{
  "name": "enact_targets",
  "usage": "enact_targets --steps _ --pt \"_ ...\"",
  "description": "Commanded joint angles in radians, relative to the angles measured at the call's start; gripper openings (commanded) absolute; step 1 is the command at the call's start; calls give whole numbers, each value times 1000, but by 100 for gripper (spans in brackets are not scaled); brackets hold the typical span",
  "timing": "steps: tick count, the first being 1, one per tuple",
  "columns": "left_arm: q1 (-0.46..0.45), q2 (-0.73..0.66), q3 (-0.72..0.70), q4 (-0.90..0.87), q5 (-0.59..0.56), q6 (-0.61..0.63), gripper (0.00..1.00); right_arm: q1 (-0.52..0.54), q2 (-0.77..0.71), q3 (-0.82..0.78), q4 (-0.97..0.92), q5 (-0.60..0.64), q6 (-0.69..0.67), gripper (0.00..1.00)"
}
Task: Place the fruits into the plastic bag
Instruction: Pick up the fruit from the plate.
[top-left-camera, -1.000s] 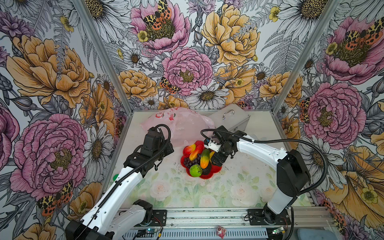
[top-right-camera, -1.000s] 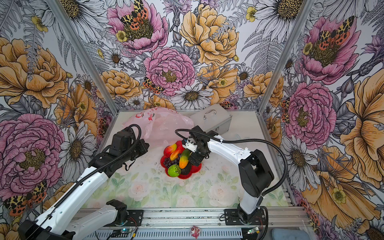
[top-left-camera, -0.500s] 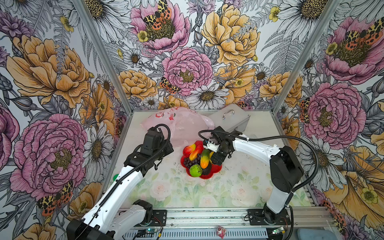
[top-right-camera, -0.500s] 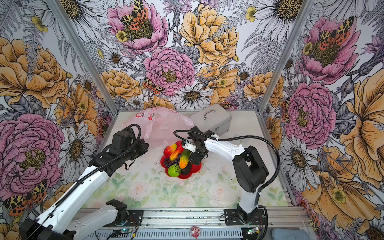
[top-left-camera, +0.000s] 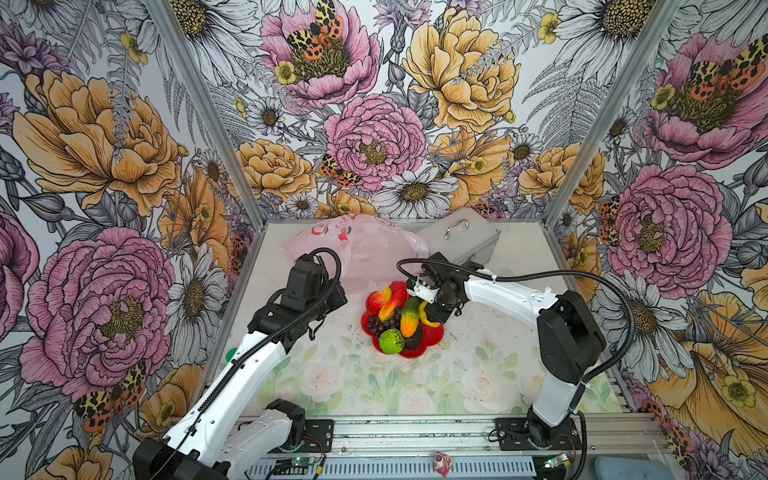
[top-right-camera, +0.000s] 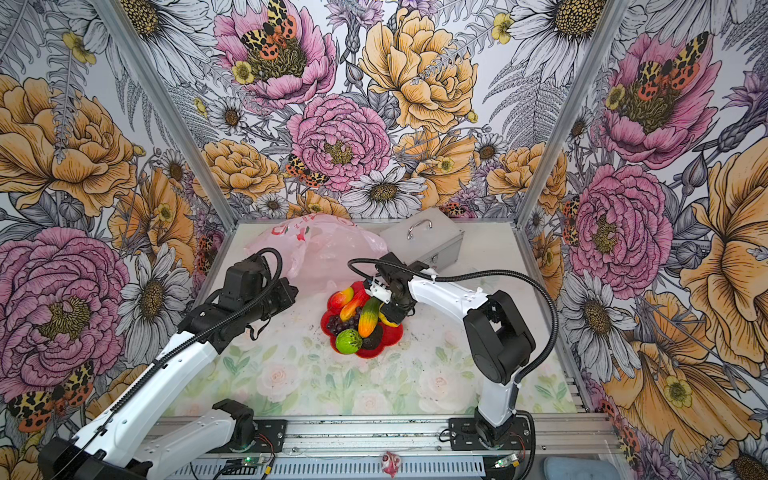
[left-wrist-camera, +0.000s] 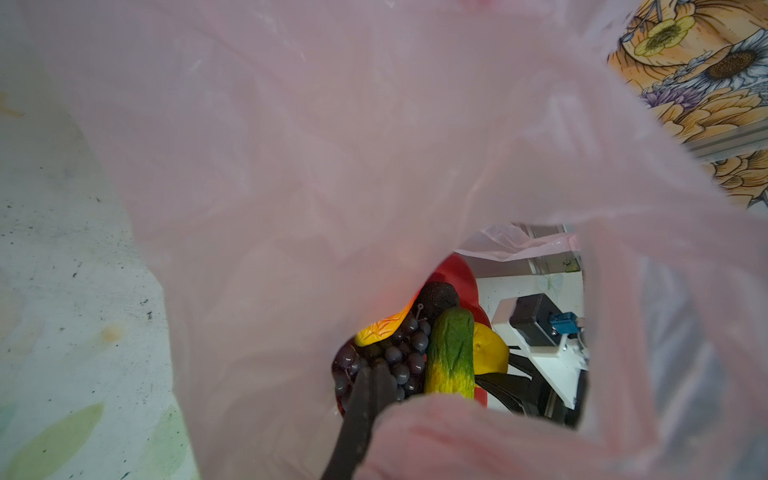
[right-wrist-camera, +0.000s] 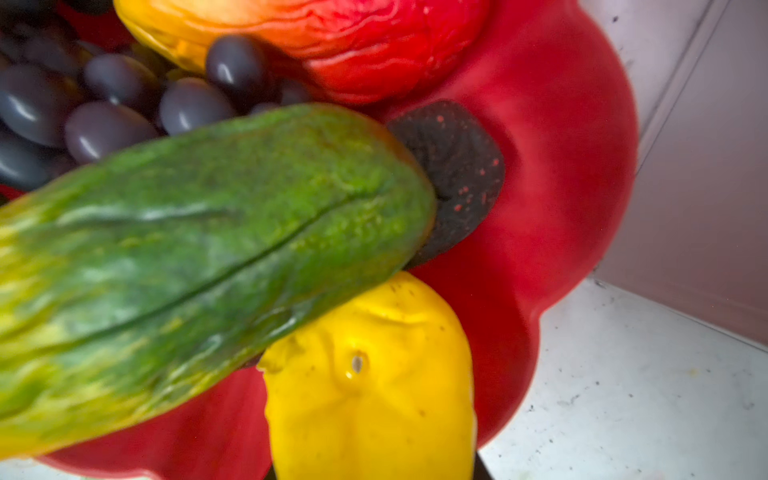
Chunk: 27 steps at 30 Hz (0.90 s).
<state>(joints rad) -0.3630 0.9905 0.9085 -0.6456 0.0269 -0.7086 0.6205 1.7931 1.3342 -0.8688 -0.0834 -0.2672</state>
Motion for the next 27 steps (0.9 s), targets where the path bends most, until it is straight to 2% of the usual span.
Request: enact_targets --steps 1,18,27 --pt "7 -3 -2 21 5 -3 0 -5 -70 4 28 15 13 28" --pt "13 -29 -3 -5 19 27 0 8 -314 -141 28 -69 148 26" --pt "11 -49 -26 -3 14 14 0 17 -375 -131 27 -139 213 24"
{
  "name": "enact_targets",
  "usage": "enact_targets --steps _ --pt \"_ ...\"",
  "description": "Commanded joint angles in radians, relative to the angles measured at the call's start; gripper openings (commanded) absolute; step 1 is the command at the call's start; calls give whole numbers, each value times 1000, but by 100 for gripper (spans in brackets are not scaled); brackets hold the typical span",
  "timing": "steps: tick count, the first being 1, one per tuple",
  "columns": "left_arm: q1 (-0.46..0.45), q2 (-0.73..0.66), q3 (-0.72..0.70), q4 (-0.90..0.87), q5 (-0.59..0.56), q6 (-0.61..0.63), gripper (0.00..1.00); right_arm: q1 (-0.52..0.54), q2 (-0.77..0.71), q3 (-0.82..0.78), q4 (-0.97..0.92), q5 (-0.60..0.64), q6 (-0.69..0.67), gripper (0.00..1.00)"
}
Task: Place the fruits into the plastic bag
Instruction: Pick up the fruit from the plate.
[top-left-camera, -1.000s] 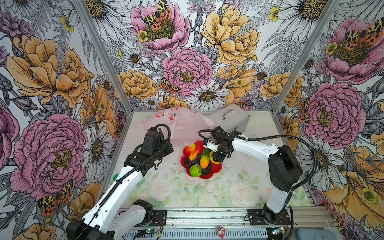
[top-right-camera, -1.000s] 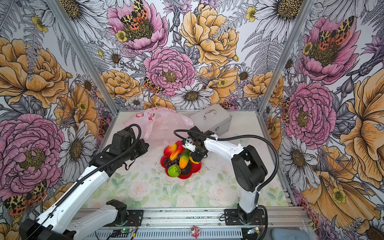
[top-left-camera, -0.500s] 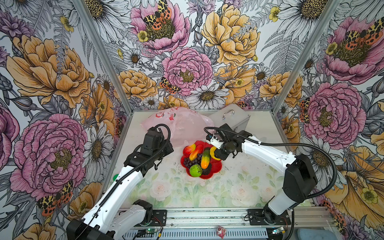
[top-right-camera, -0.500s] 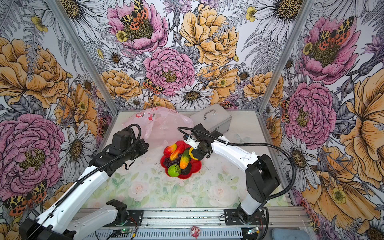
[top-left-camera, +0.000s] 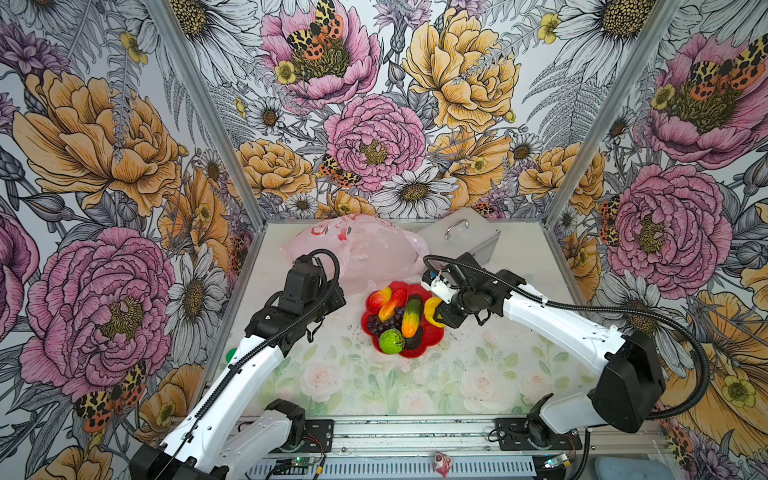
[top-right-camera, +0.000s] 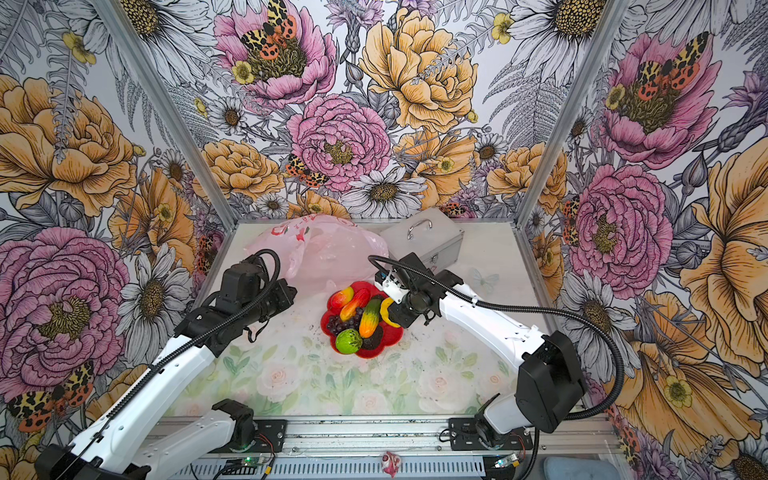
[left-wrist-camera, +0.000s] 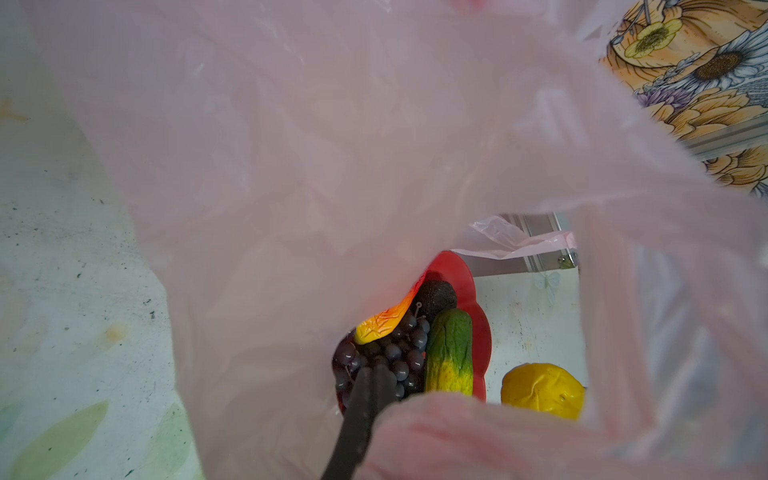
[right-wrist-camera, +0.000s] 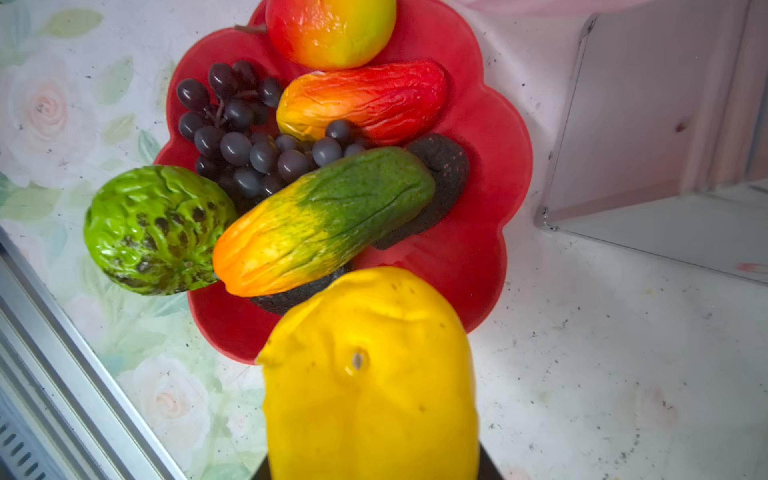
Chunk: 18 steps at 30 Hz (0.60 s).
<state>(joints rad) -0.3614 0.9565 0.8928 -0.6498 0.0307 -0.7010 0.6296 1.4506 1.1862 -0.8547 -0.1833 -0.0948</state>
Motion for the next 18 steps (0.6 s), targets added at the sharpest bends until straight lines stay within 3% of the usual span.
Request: enact_targets --steps 1,11,18 --pt "9 -15 -10 2 10 6 0 8 -36 23 14 -47 53 24" --pt "10 -19 -10 1 5 8 0 31 -46 110 25 -145 194 23" --pt "9 -24 -11 0 4 6 0 39 -48 166 141 -231 352 23"
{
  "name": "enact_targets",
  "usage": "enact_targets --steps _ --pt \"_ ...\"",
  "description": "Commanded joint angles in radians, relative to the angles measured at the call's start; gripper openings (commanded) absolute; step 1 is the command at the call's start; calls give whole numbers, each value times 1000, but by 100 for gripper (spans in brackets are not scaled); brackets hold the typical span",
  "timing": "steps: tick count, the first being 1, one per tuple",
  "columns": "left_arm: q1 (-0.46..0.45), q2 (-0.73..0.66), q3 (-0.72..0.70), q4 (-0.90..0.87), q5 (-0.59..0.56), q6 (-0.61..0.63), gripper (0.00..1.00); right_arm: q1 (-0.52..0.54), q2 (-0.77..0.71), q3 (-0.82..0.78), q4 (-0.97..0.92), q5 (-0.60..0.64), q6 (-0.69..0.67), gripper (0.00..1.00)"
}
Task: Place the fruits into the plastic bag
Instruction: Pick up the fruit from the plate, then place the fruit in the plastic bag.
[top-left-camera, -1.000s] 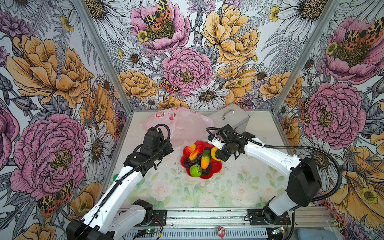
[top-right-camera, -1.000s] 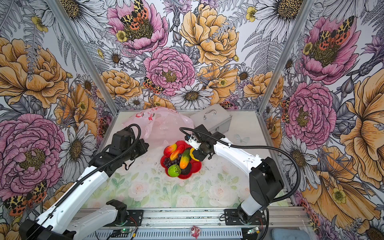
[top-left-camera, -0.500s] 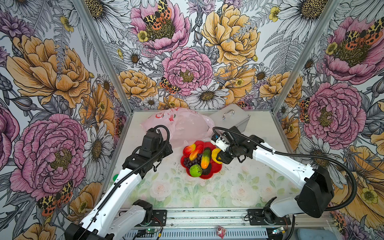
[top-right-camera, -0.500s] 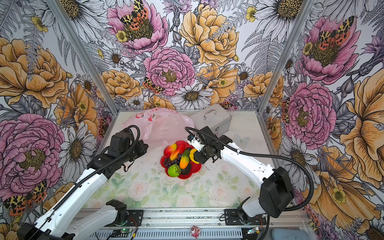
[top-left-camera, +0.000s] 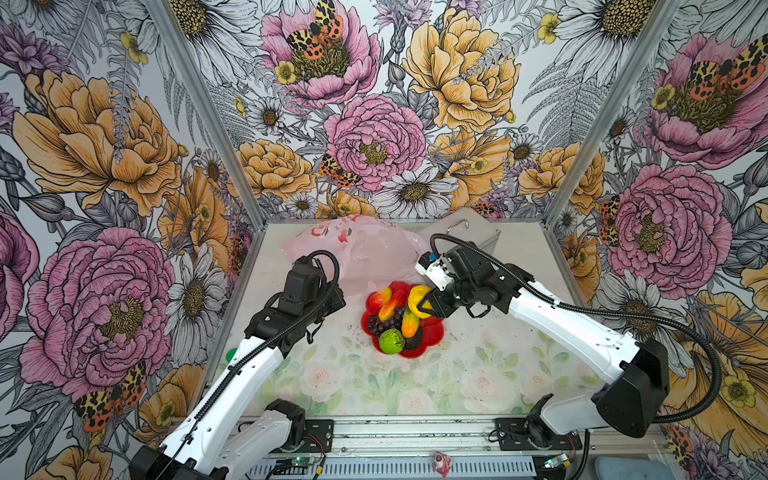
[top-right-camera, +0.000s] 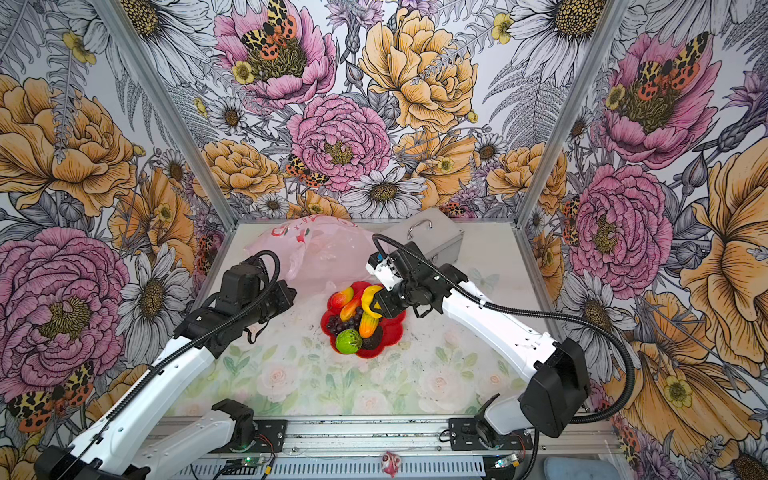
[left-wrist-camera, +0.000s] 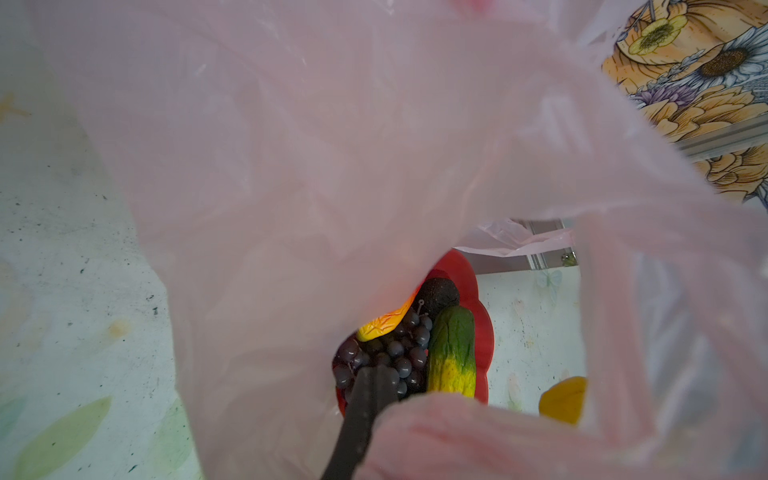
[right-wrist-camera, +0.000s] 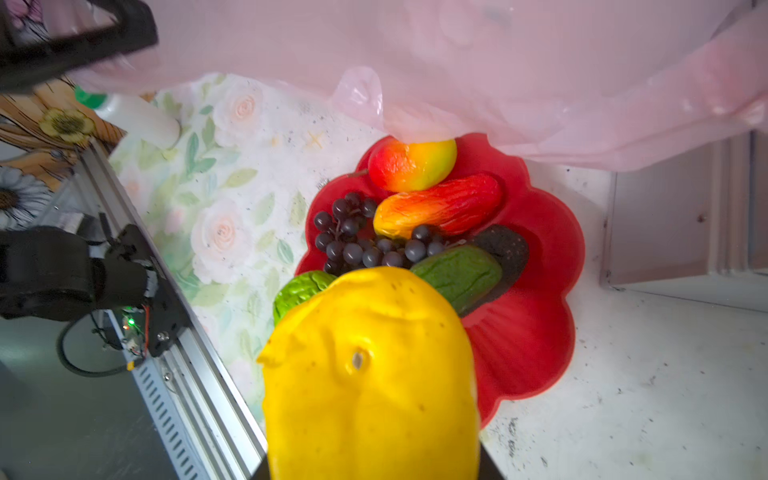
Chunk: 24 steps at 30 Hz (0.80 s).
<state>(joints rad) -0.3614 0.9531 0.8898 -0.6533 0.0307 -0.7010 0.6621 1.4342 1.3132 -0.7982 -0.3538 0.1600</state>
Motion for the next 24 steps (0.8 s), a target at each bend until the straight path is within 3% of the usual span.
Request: enact_targets --steps 1,13,24 --pt "9 -20 -6 4 3 6 0 8 -29 45 107 -72 128 23" --pt "7 -32 -6 5 1 -5 0 8 7 135 313 -131 381 22" --pt "3 -39 -2 4 -10 -8 0 8 93 214 363 -107 542 21"
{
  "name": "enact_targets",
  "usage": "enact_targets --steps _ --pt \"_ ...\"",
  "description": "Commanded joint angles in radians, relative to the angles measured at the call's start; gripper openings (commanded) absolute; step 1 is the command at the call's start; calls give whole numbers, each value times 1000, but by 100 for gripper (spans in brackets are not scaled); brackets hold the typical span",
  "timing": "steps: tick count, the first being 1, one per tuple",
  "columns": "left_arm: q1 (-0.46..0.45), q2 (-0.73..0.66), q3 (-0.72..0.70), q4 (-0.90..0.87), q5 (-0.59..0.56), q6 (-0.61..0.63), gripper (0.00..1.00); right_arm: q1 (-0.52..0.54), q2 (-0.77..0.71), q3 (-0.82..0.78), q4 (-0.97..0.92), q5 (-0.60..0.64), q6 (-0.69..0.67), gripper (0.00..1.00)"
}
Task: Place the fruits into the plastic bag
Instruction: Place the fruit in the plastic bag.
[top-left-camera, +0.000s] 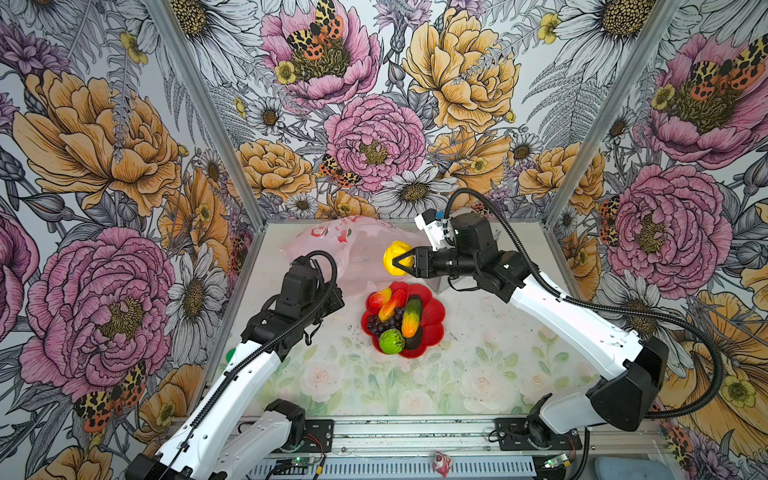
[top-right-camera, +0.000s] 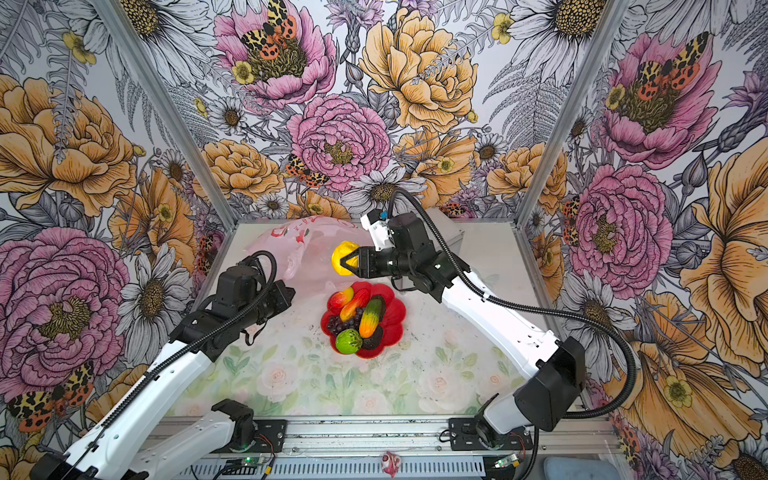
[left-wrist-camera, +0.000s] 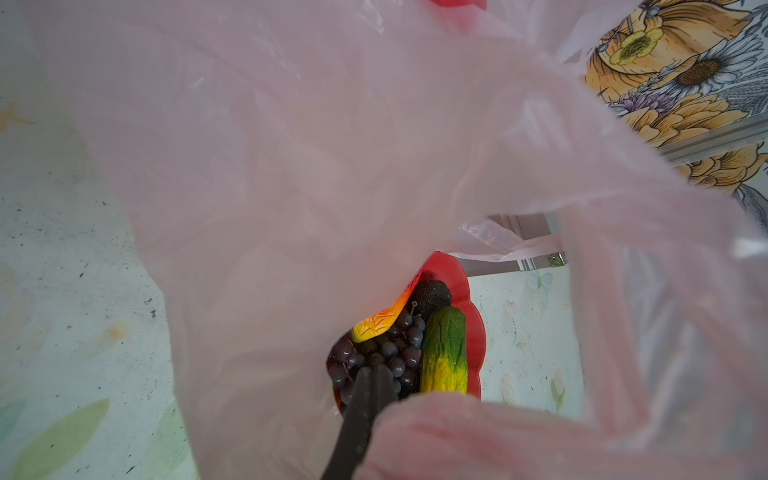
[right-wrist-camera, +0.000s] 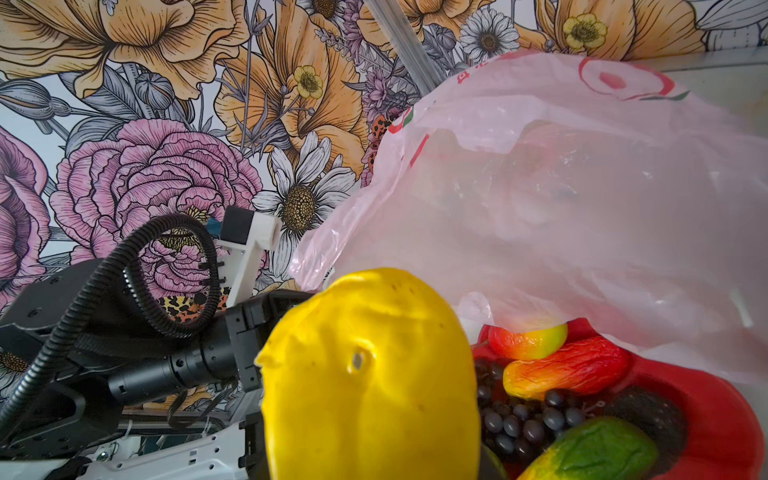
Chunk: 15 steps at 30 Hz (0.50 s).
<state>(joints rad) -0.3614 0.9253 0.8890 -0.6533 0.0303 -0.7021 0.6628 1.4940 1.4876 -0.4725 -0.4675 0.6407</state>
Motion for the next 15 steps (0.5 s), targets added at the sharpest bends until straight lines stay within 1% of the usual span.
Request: enact_targets --steps 1,7,15 --pt "0 -11 -1 4 -14 -8 0 8 50 52 37 4 63 21" --pt "-17 -10 11 7 -36 -21 0 11 145 121 35 -37 81 19" --pt "-50 33 42 36 -51 -28 0 19 297 181 35 -38 138 16"
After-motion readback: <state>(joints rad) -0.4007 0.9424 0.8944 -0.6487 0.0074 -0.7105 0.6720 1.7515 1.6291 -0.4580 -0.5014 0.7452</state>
